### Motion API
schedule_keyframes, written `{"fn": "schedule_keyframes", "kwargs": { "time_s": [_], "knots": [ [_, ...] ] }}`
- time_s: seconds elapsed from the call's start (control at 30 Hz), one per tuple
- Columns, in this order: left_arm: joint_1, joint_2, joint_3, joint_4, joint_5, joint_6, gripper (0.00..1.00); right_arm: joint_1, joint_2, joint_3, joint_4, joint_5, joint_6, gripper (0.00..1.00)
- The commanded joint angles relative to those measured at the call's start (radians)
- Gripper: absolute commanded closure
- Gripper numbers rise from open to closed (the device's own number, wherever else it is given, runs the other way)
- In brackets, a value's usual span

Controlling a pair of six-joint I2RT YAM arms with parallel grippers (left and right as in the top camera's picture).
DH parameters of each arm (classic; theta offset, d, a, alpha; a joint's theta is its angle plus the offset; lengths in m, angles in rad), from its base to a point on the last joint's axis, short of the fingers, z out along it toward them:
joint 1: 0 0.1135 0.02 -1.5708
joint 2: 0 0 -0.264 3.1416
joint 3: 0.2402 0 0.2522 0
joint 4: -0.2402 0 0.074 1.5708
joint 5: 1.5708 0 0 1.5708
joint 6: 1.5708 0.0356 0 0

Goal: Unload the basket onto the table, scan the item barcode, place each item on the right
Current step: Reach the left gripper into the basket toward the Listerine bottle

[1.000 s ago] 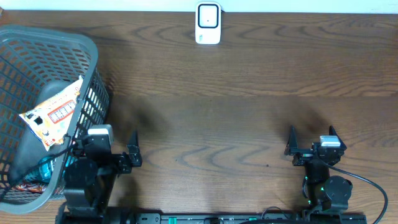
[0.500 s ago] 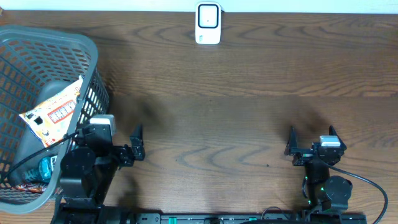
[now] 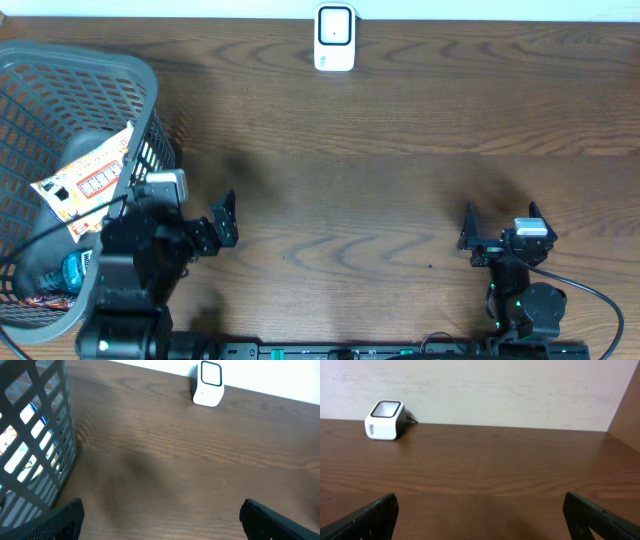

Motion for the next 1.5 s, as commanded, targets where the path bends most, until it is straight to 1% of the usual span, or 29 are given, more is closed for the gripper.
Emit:
{"fn": "schedule_keyframes", "kwargs": {
  "time_s": [0.0, 0.13, 0.23, 0.37, 0.47, 0.6, 0.8, 0.93, 1.0, 1.07, 1.33, 1.4, 1.47],
  "knots": [
    [0.005, 0.064, 0.099, -0.035, 0.0, -0.017, 0.0, 0.004, -0.005, -0.001, -0.003, 0.001, -0.005, 0.01],
    [0.005, 0.135, 0.193, -0.123, -0.077, -0.039, 0.0, 0.004, -0.005, -0.001, -0.003, 0.001, -0.005, 0.01],
    [0.005, 0.166, 0.261, -0.203, -0.145, -0.097, 0.0, 0.004, -0.005, -0.001, -0.003, 0.001, -0.005, 0.01],
    [0.005, 0.192, 0.348, -0.276, -0.172, -0.129, 0.0, 0.004, -0.005, -0.001, -0.003, 0.001, -0.005, 0.01],
    [0.005, 0.196, 0.399, -0.286, -0.172, -0.131, 0.0, 0.004, -0.005, -0.001, -0.003, 0.001, -0.005, 0.01],
    [0.005, 0.206, 0.465, -0.28, -0.202, -0.171, 0.0, 0.004, -0.005, -0.001, -0.003, 0.001, -0.005, 0.01],
    [0.005, 0.27, 0.596, -0.283, -0.201, -0.203, 0.0, 0.004, -0.005, -0.001, -0.003, 0.001, -0.005, 0.01],
    [0.005, 0.307, 0.633, -0.285, -0.201, -0.222, 0.01, 0.004, -0.005, -0.001, -0.003, 0.001, -0.005, 0.01],
    [0.005, 0.32, 0.636, -0.281, -0.201, -0.212, 0.0, 0.004, -0.005, -0.001, -0.003, 0.001, -0.005, 0.01],
    [0.005, 0.335, 0.636, -0.281, -0.201, -0.159, 0.0, 0.004, -0.005, -0.001, -0.003, 0.001, -0.005, 0.01],
    [0.005, 0.367, 0.636, -0.295, -0.204, -0.039, 0.0, 0.004, -0.005, -0.001, -0.003, 0.001, -0.005, 0.01],
    [0.005, 0.38, 0.636, -0.294, -0.237, -0.038, 0.0, 0.004, -0.005, -0.001, -0.003, 0.001, -0.005, 0.01],
    [0.005, 0.401, 0.636, -0.289, -0.315, -0.071, 0.01, 0.004, -0.005, -0.001, -0.003, 0.001, -0.005, 0.01]
  ]
}}
